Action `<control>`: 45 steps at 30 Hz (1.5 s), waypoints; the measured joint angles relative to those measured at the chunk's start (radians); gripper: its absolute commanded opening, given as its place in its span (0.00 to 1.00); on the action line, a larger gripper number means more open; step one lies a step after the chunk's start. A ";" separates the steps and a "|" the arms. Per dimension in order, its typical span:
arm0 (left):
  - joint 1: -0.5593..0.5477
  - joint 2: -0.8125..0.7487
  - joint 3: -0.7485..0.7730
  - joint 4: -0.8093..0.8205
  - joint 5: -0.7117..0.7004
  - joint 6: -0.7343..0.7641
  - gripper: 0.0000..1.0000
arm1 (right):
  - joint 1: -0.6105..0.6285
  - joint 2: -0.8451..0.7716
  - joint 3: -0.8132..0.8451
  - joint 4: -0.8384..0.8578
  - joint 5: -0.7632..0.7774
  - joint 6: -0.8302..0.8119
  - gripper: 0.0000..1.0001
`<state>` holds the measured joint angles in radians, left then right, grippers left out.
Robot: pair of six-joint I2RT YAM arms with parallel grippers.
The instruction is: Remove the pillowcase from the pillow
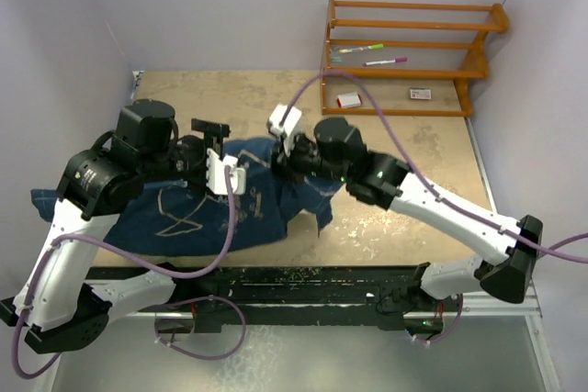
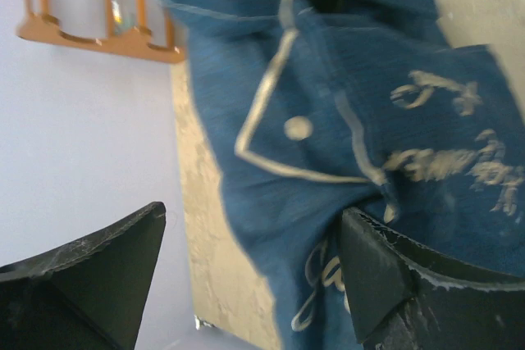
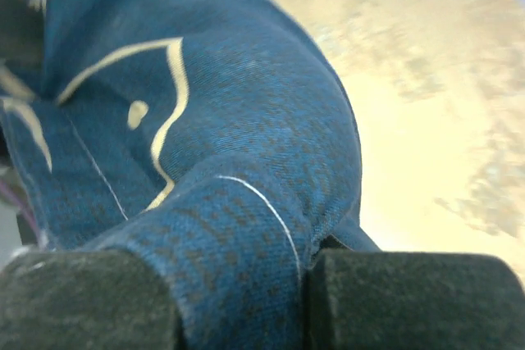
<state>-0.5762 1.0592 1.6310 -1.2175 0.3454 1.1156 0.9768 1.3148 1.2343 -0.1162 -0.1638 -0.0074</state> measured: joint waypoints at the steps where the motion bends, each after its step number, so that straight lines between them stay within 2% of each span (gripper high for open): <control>1: 0.000 0.010 0.027 0.004 0.012 -0.009 0.88 | -0.001 0.017 0.076 -0.051 0.040 0.008 0.00; 3: 0.000 0.043 0.110 0.005 0.041 -0.034 0.88 | -0.002 0.058 0.263 -0.180 0.139 0.017 0.00; 9: 0.000 0.091 0.269 0.000 0.130 -0.099 0.89 | -0.006 0.126 0.595 -0.435 0.351 -0.031 0.00; 14: 0.000 0.097 0.277 0.010 0.147 -0.178 0.89 | -0.010 0.225 0.847 -0.615 0.402 -0.052 0.00; 17: 0.000 0.117 0.277 0.032 0.150 -0.236 0.99 | 0.007 0.295 0.995 -0.703 0.412 -0.051 0.00; 20: 0.000 0.141 0.261 0.061 0.143 -0.286 1.00 | 0.049 0.359 1.104 -0.757 0.416 -0.052 0.00; 24: 0.000 0.138 0.189 0.132 0.053 -0.342 0.99 | 0.097 0.398 1.118 -0.799 0.439 -0.061 0.00; 29: -0.002 0.091 0.097 0.217 -0.018 -0.327 0.99 | 0.112 0.426 1.118 -0.824 0.434 -0.050 0.00; 39: -0.002 -0.018 -0.057 0.369 -0.051 -0.249 0.99 | 0.127 0.415 1.111 -0.813 0.315 -0.018 0.00; 45: -0.008 -0.016 -0.003 0.361 -0.043 -0.246 0.99 | 0.126 0.325 1.028 -0.761 0.239 0.005 0.00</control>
<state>-0.5846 1.0431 1.6276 -0.8562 0.3019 0.8692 1.1030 1.6398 2.2627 -0.8776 0.0750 -0.0021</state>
